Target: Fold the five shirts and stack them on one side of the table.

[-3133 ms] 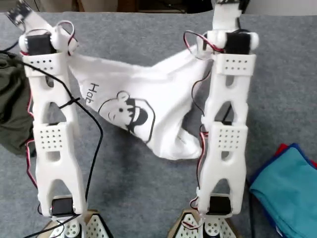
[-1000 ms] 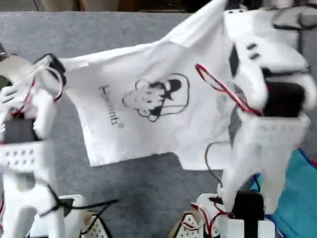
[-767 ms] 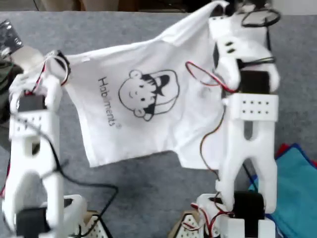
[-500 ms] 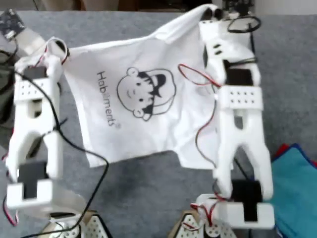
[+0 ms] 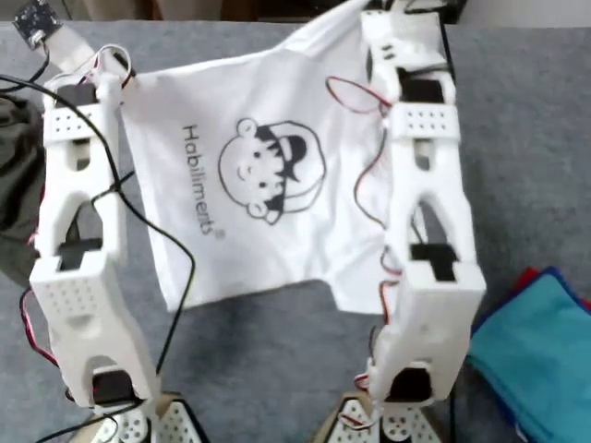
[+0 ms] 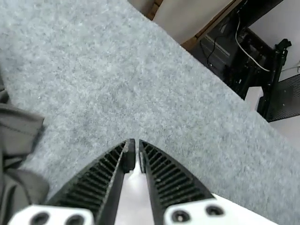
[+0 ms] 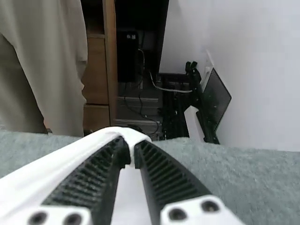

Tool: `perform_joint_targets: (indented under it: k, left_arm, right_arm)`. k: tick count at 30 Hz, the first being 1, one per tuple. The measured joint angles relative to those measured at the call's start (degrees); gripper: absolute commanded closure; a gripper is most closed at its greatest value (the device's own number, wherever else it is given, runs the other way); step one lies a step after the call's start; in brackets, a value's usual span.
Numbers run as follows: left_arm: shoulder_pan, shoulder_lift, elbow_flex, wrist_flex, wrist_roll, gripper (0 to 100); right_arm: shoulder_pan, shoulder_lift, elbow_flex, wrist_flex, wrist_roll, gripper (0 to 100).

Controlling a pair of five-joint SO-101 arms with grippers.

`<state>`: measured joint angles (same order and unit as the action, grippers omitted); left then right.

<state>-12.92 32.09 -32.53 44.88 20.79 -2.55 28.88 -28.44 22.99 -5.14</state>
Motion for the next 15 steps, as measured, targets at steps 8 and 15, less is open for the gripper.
perform_joint_targets:
  k: [8,15]
  left_arm:
    - [0.0,10.2,-19.2,7.1,0.0,98]
    - [-0.9,15.0,-31.6,15.6,-2.6,98]
  right_arm:
    - [-0.2,10.9,-23.0,12.7,2.6,99.3]
    - [-0.2,18.8,-37.8,22.9,4.0,99.3]
